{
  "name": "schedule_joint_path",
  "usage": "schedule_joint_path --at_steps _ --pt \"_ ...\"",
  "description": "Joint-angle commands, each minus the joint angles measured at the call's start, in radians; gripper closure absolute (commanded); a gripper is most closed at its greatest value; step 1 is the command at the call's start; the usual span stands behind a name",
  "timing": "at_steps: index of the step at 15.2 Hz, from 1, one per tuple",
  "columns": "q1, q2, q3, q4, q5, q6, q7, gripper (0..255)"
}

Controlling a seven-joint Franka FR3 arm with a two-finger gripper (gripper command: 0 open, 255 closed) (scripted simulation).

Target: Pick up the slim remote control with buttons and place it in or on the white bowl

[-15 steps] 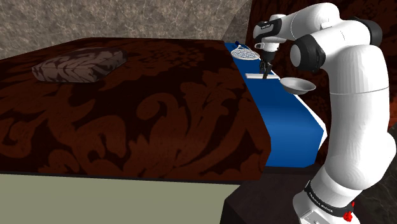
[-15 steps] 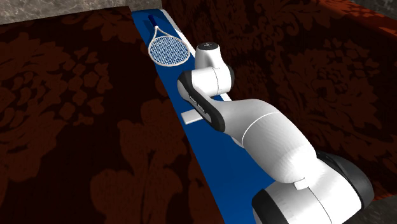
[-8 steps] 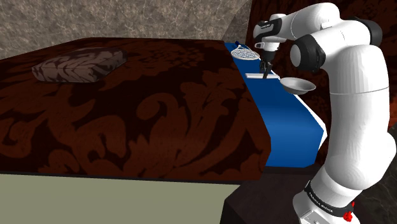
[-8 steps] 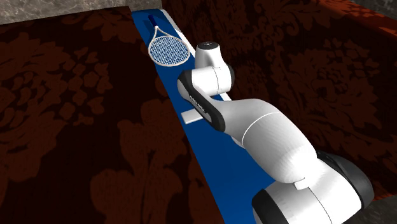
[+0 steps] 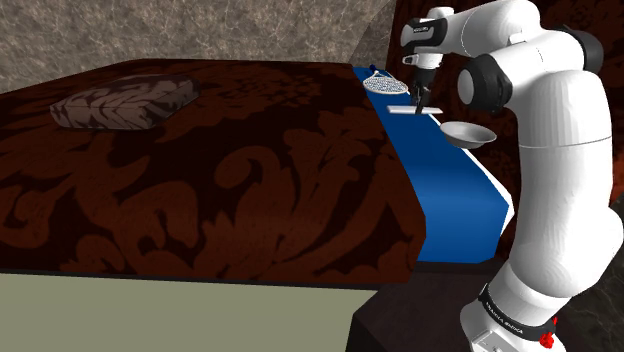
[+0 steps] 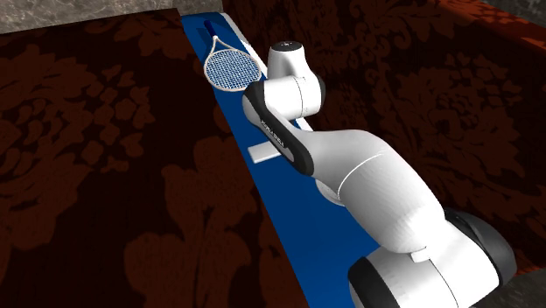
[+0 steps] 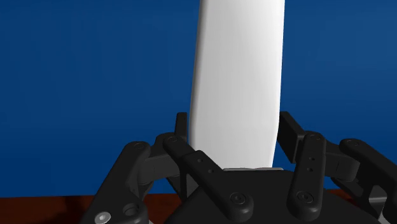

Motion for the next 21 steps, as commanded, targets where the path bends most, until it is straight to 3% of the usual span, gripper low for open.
schedule_joint_path --at_steps 1,14,17,21 --pt "-0.007 0.001 -0.001 0.030 0.000 -0.027 0.002 255" --pt "-0.087 0.058 0.008 0.304 0.030 -0.239 0.014 255" --pt "0.011 -0.109 -0.034 0.054 -0.057 -0.146 -0.002 255" --pt "0.096 -0.309 -0.067 -0.185 -0.181 -0.068 0.011 255"
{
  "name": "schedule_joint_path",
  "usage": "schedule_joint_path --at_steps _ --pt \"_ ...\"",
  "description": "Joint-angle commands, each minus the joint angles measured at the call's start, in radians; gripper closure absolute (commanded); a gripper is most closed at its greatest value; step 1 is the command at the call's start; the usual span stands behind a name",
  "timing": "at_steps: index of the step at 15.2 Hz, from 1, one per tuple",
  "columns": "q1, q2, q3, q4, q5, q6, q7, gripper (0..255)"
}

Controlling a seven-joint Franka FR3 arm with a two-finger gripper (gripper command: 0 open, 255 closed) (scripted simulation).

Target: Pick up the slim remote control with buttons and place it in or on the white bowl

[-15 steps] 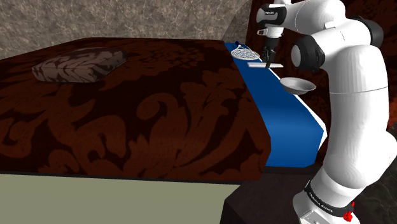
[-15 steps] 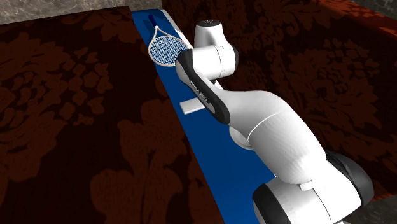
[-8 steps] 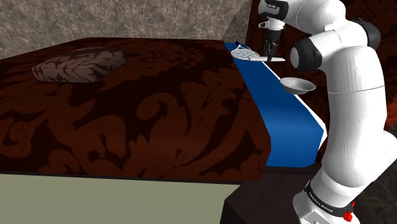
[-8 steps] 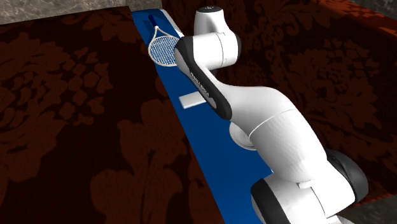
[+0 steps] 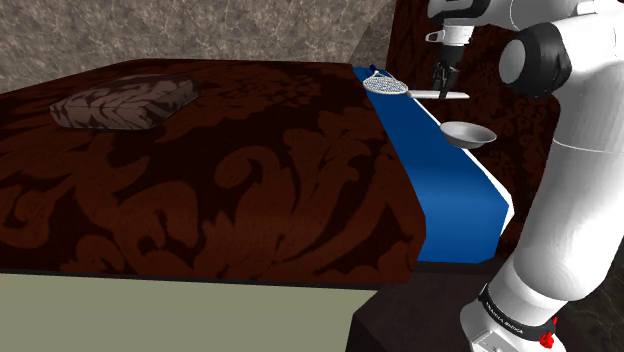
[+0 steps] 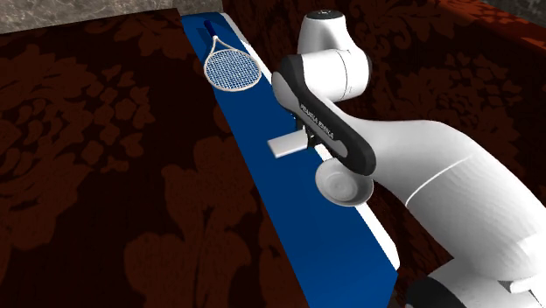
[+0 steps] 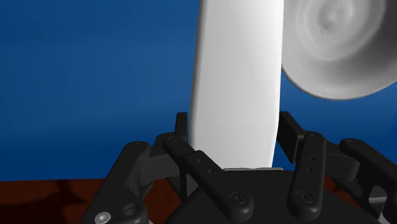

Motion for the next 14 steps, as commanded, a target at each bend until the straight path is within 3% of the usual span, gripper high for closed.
schedule_joint_path --at_steps 1,5,10,14 --pt "0.042 -0.113 -0.013 -0.124 -0.074 0.037 0.015 255" --pt "0.068 -0.307 -0.007 -0.299 -0.207 0.071 0.055 255" --pt "0.034 -0.529 0.035 -0.472 -0.347 0.068 0.097 255" --pt "-0.008 -0.554 0.062 -0.537 -0.357 0.107 0.094 255"
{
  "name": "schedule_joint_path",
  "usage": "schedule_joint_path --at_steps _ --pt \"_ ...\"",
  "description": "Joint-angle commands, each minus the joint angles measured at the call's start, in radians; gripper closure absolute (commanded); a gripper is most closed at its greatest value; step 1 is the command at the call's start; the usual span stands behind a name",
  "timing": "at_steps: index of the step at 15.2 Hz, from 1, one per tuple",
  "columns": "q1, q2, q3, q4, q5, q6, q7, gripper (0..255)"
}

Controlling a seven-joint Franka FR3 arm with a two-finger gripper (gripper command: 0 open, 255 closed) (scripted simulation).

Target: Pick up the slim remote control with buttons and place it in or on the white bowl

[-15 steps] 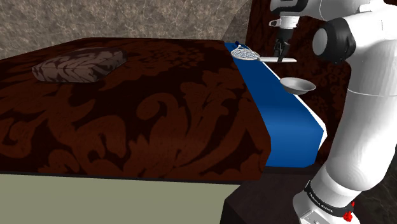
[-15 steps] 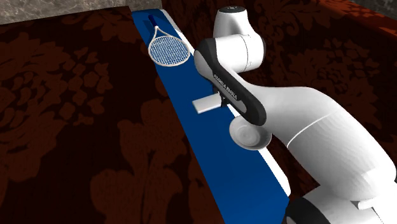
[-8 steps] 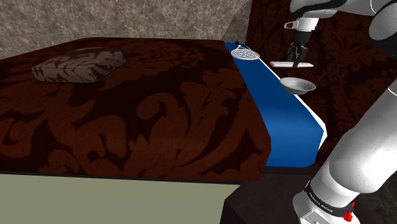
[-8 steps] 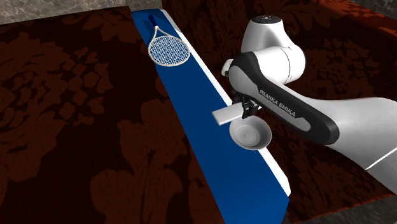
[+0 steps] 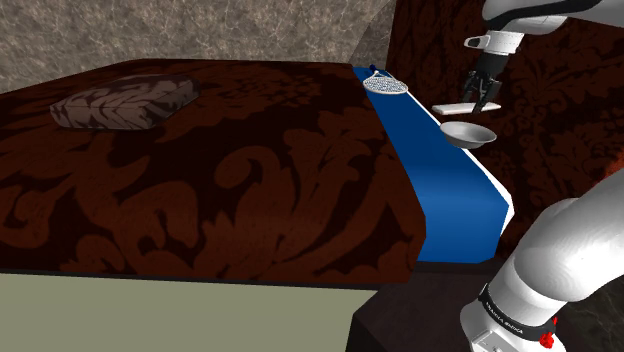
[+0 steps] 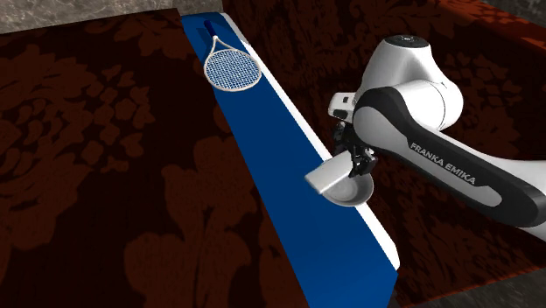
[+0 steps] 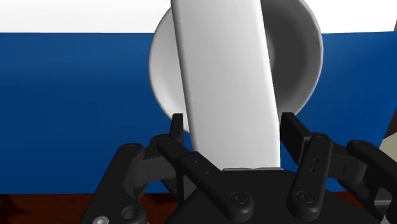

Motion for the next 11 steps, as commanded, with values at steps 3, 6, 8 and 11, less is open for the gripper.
schedule_joint_path --at_steps 3,6,8,11 --pt "-0.046 -0.013 0.018 -0.071 -0.085 0.032 0.001 255" --pt "-0.074 -0.007 0.034 -0.111 -0.078 0.074 -0.005 255" --pt "-0.086 -0.003 0.040 -0.137 -0.076 0.101 -0.008 255" --pt "-0.093 0.001 0.039 -0.170 -0.075 0.138 -0.010 255"
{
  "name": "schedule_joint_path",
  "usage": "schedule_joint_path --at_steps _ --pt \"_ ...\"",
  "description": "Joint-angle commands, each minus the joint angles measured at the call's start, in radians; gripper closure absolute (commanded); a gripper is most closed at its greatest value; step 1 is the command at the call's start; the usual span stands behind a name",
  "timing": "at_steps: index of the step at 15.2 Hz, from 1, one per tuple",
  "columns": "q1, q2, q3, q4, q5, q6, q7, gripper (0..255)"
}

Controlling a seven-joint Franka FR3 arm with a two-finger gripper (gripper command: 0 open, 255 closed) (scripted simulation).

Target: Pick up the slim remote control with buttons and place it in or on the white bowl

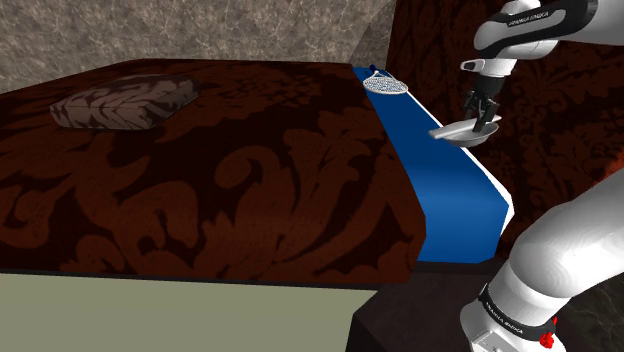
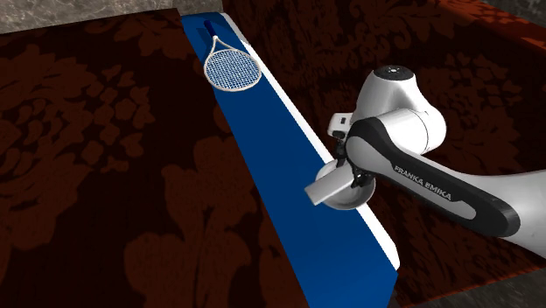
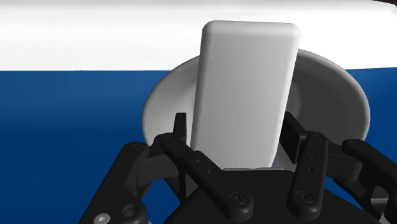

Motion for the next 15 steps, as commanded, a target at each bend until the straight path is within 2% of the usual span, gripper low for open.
schedule_joint_path --at_steps 1,7,8,13,15 --pt "-0.008 -0.002 -0.005 -0.018 -0.013 0.012 0.001 255" --pt "-0.011 -0.001 -0.002 -0.018 -0.013 0.012 0.000 255" --pt "-0.010 0.002 -0.002 -0.016 -0.011 0.013 0.000 0" --pt "-0.011 -0.001 -0.002 -0.018 -0.013 0.012 0.000 0" --pt "-0.008 -0.005 0.007 0.045 -0.010 -0.055 0.000 0"
